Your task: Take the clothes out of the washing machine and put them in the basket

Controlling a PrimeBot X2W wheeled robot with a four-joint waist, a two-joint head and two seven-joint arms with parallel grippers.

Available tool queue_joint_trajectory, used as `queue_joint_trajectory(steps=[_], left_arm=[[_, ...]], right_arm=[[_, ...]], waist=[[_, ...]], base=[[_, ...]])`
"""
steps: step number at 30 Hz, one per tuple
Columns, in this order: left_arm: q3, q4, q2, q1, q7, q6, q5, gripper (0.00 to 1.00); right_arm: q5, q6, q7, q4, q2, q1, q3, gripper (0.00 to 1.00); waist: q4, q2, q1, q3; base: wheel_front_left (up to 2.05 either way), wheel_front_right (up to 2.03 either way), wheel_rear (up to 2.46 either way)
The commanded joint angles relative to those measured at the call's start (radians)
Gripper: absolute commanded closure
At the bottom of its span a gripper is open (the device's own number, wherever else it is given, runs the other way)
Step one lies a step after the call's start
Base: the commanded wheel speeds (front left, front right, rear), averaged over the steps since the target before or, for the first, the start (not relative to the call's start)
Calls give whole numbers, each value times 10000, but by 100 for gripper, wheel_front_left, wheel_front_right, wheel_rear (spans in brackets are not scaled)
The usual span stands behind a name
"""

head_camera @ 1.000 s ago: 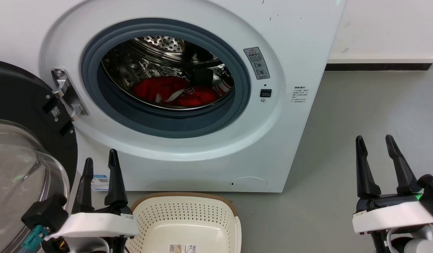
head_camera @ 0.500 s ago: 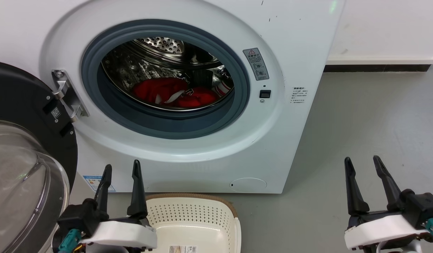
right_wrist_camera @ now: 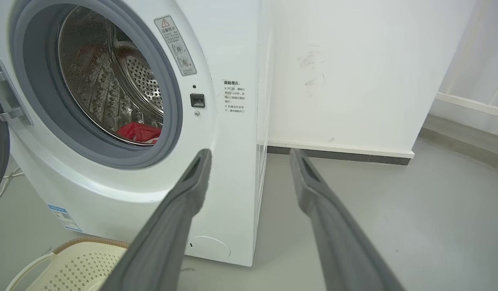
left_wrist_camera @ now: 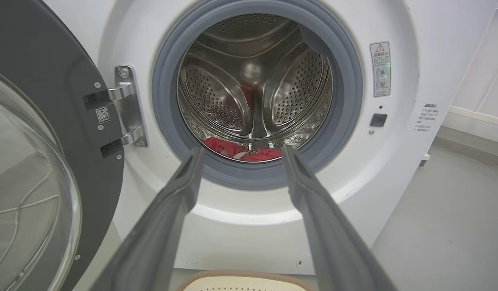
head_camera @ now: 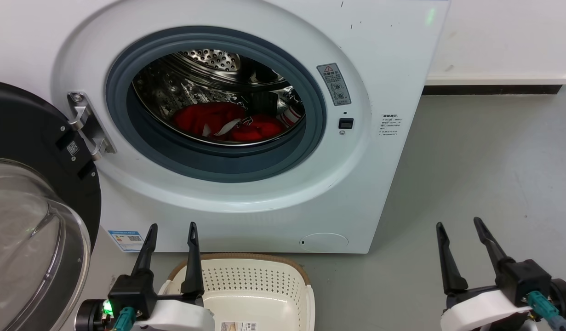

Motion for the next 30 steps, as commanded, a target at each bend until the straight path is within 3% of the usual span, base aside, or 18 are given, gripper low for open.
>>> queue_joint_trajectory(steps=[1,8,20,30], left_arm=[[-111,-29,82,27,-77,103,236,0],[-159,211,45,102,-221,258,412,0],[589,591,-424,281,-415,-463,938,0],[683,689,-558,347,-544,-626,1628,0]], right_arm=[[-300,-3,-105,-10,-41,28,93,0],[-416,-3,-236,101,-46,72,89,0],[-81,-4,-450,636,-48,56,-182,0],[-489,-5,-541,760,-51,74,-160,0]], waist=[[-1,0,0,-2],[-6,0,0,17],[-3,0,0,53],[10,0,0,70]], base=[[0,0,0],[0,0,0],[0,0,0],[0,0,0]])
